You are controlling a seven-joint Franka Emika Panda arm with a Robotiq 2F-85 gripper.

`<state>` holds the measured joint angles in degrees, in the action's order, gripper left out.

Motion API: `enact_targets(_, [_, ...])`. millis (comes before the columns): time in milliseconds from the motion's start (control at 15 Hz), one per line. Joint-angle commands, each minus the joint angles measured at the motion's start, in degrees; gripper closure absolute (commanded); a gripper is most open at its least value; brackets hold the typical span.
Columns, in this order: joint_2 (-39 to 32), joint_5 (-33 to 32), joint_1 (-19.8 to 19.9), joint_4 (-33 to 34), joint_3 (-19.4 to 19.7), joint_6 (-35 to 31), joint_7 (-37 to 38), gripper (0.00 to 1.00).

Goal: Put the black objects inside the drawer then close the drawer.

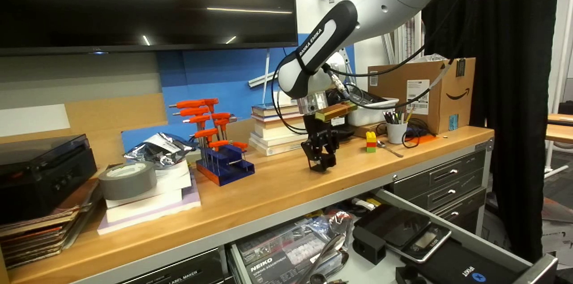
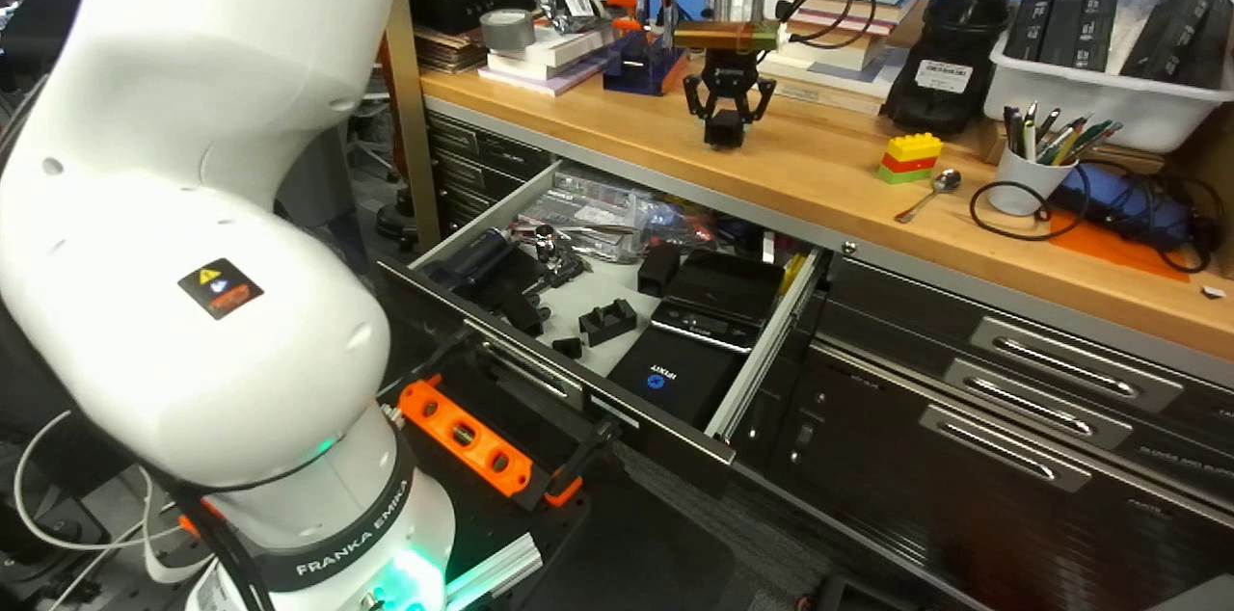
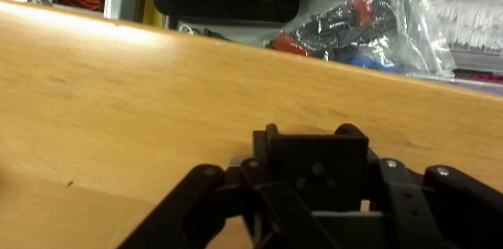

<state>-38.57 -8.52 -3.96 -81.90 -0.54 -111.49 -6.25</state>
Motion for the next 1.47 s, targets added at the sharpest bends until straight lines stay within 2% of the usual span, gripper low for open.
enact_targets(0, [10.25, 1.44, 1.36, -13.43, -0.31, -0.79, 1.47, 0.75])
enact_targets(467, [24.08, 6.22, 2.1, -33.98, -0.85, -5.34, 5.01, 0.75])
enact_targets(733, [29.53, 9.46, 1.77, -45.5, -1.62, -12.07, 6.51, 0.75])
enact_targets(1067, [30.48, 14.69, 1.85, -55.08, -2.79, -22.83, 4.99, 0.75])
enact_targets(1400, [27.99, 22.4, 2.7, -58.7, -3.94, -29.12, 0.51, 0.75])
